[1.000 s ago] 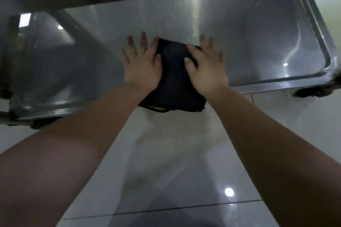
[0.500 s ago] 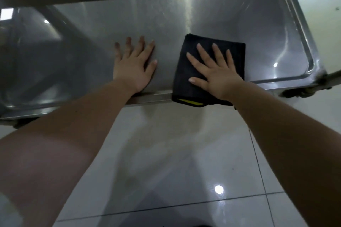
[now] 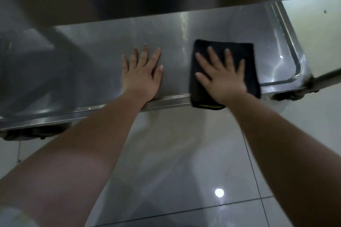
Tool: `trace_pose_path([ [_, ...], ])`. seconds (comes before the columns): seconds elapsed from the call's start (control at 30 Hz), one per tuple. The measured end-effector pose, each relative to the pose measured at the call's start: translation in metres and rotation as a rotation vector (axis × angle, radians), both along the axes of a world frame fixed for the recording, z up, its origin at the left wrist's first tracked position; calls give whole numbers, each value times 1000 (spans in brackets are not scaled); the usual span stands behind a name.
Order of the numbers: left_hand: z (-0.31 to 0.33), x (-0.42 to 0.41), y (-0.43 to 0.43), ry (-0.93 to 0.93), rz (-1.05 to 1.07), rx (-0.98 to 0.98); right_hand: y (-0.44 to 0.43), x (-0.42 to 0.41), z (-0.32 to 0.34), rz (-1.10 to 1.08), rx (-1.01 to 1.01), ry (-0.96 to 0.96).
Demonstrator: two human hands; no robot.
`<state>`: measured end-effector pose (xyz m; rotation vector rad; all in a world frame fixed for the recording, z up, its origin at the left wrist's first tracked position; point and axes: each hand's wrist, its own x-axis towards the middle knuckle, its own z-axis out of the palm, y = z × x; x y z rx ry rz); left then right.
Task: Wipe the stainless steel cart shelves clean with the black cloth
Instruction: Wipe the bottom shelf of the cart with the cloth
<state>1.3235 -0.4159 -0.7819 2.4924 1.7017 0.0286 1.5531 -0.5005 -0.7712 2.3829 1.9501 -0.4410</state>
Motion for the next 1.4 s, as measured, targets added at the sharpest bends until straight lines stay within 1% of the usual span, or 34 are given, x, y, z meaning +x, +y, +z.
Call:
trace_pose_path([
  [0.13,-2,3,0,-16,4,19,-15,99,3,-256,-62,-7],
  [0.2,-3,5,0,-5,8,23,-19,115,5,-353,-86,-26],
  [0.27,-4,6,-1,7,12,30,-19,99,6,-398,-69,-38],
  [0.33,-3,7,-2,20,11,33,-15,58,4,-340,-40,-31],
  [0.47,-3,7,-2,27,7,39,-2,-46,-3,-46,-8,-26],
  [0.5,-3,6,-1,28,6,37,1,-60,-3,4,-8,-17],
  [0.57,-2,4,-1,26,8,33,3,-63,-4,58,-12,7],
  [0.67,-1,4,0,8,11,31,-6,-22,-3,41,20,6],
  [0.73,-1,4,0,-3,16,27,-13,24,-2,-62,20,-7],
  [0.87,-1,5,-1,0,11,23,-34,120,6,-293,-59,-32],
  [0.93,-2,8,-2,9,12,28,-37,135,6,-336,-72,-67],
  [1.03,-1,9,-1,35,8,16,-21,109,6,-366,-42,-42],
  [1.13,0,7,-1,40,-10,24,16,58,5,-263,20,-3],
  [1.3,-2,5,-1,12,-7,27,68,-55,1,54,76,-25],
  [1.37,-3,2,0,5,8,16,77,-70,0,161,100,-43],
  [1.4,-3,2,0,4,14,15,83,-63,1,182,100,-36],
])
